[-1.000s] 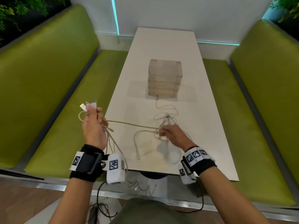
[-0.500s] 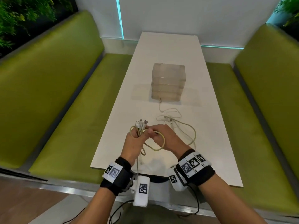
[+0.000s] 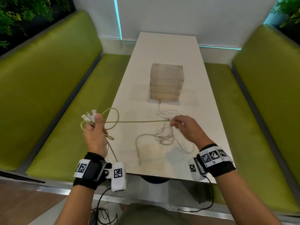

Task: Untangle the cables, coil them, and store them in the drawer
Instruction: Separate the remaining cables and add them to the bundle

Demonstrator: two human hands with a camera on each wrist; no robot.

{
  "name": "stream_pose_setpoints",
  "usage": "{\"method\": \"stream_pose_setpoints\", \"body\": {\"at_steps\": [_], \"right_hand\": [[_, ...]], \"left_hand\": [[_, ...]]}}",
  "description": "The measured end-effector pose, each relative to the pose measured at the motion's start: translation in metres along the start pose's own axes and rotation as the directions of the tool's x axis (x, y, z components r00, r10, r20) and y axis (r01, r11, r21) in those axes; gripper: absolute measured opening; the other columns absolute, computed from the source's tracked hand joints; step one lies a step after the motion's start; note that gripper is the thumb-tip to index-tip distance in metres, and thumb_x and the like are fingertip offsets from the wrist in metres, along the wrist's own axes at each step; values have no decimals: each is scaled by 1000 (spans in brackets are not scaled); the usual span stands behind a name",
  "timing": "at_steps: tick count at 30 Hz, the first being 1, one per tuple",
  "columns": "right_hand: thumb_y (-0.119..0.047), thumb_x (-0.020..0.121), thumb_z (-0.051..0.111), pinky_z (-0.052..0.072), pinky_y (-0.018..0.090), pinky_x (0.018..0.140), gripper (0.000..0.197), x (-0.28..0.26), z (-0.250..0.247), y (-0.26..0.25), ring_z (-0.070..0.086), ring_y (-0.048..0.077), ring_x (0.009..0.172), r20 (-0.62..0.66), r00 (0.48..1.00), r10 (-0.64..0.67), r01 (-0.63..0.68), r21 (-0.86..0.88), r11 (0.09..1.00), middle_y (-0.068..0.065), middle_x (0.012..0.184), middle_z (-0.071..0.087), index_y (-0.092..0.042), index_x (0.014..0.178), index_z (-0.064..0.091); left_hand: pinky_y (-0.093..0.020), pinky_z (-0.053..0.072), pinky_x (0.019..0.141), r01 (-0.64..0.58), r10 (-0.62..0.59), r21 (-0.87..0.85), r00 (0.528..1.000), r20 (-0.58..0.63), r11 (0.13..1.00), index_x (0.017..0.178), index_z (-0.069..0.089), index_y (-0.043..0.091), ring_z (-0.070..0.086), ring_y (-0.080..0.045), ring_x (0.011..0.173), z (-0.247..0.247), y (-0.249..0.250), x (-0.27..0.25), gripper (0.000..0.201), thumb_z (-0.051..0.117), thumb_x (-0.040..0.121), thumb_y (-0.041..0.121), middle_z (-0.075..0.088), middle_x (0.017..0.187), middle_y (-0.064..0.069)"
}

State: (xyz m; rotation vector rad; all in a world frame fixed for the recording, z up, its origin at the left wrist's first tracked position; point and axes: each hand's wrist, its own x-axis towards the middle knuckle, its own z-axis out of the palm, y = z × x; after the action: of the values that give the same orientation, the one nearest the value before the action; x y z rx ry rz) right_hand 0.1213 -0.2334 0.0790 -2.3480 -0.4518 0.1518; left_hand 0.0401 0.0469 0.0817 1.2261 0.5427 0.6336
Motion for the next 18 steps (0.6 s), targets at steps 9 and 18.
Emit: {"method": "stream_pose_setpoints", "body": {"at_steps": [9,18], "right_hand": [[-12,90,58,44,24,73,14,6,15,-51,56,8,71,-26,973,-230,231,131,964,-2,77,65,-14,88,72],[-19,90,60,46,36,76,10,2,4,-56,56,18,80,15,975,-221,220,23,975,-6,77,67,-14,86,67]], "left_hand": [[-12,34,48,-11,-121,272,878,462,962,81,55,13,41,3,46,49,-13,-53,12,63,87,18,51,52,13],[-11,36,49,-14,-89,232,900,427,973,73,57,15,46,4,46,50,-3,-55,17,64,87,8,55,49,17]]}}
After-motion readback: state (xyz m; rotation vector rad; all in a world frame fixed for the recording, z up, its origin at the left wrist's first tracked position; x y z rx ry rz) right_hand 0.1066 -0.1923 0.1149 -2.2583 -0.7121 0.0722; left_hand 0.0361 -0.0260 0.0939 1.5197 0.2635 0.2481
